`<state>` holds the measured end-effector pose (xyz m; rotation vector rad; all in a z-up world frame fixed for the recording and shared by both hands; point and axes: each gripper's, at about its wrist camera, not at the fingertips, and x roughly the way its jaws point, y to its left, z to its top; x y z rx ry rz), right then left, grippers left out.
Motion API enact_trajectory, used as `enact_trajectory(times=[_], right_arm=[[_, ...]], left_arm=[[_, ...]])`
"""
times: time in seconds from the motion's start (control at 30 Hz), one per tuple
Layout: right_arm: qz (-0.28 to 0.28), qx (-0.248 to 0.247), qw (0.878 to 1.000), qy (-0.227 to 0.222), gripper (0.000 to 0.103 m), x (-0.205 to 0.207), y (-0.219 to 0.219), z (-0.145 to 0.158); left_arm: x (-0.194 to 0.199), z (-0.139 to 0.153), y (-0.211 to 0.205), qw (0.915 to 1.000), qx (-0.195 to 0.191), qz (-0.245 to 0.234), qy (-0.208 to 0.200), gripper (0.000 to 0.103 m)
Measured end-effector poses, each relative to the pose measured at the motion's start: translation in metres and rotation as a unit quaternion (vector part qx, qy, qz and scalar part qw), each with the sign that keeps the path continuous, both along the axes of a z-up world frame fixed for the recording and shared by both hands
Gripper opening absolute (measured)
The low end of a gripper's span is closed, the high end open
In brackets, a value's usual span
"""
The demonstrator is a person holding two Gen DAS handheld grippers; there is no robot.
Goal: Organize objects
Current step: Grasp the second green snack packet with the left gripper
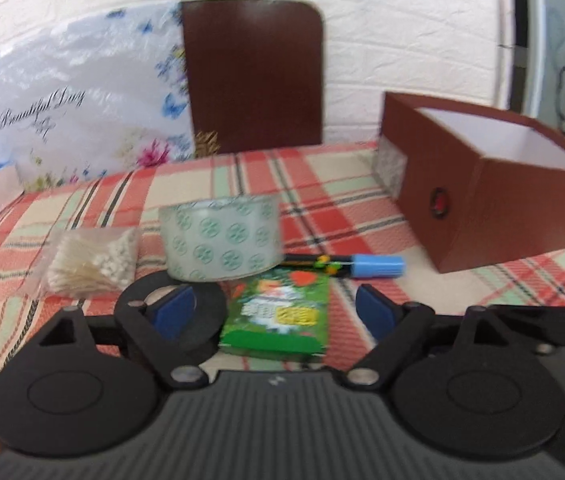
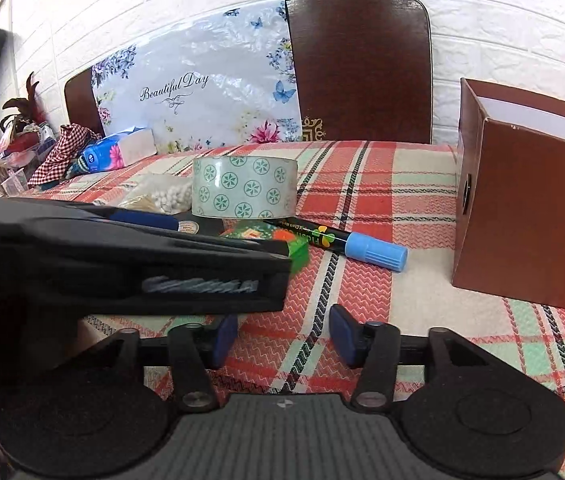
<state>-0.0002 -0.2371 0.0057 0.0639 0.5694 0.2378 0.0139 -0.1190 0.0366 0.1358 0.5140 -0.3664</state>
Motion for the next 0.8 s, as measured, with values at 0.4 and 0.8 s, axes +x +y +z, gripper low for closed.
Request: enact_trajectory(times=[0.4,0.8], right_arm=[[-0.012,0.016,1.0,0.001,0.055,-0.001,-0.009,0.001],[-0.041,0.019,0.999,0.004,0.07,-0.025,-0.027,0.002]], left_arm=[[0.028,-0.015,-0.025,0.9876,-0.006,-0.07,0.14,0.065],[0.039,0.015,0.004,0.9792,-0.105,-0.021,0.172,0.069]])
